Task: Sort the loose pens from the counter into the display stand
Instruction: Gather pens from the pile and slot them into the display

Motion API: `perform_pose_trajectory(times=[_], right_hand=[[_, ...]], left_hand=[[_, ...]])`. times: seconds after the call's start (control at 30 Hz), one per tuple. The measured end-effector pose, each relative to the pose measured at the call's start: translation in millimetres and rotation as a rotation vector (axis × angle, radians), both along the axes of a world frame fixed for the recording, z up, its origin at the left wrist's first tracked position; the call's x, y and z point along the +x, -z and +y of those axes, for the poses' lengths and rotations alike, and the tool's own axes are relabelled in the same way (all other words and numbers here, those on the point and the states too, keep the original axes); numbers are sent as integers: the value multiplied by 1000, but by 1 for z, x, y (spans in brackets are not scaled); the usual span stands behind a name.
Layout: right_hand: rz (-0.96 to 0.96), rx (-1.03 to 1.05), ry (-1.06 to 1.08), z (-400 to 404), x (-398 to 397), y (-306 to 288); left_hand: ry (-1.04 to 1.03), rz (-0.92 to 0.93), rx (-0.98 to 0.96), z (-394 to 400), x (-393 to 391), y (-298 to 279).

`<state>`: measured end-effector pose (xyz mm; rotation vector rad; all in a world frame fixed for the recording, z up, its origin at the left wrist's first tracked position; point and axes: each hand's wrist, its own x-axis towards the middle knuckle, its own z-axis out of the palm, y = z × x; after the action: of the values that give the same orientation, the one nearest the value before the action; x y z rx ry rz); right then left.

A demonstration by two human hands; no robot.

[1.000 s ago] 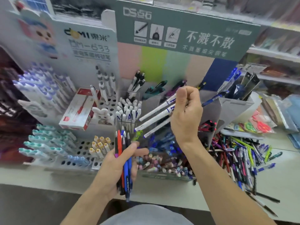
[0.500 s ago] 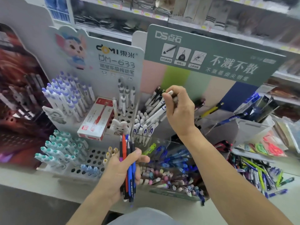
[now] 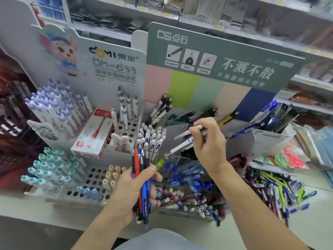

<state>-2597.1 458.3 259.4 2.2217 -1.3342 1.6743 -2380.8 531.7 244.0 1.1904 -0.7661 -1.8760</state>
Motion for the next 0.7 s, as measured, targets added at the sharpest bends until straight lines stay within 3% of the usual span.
perform_pose_trajectory(times=[0.2,0.4,0.57,0.7], right_hand=[[48,35,-15,-9,7,6],[8,-123,-11,-17,8,-13],[81,-167,-179,-20,11,-8],[138,-64,-247,-21,19,1]], left_hand=[[0,-17,0,6,-6,1],[-26,-1,27,14,-13,3],[-70,-6,29,14,-13,5],[-91,-2,39,16,-13,4]])
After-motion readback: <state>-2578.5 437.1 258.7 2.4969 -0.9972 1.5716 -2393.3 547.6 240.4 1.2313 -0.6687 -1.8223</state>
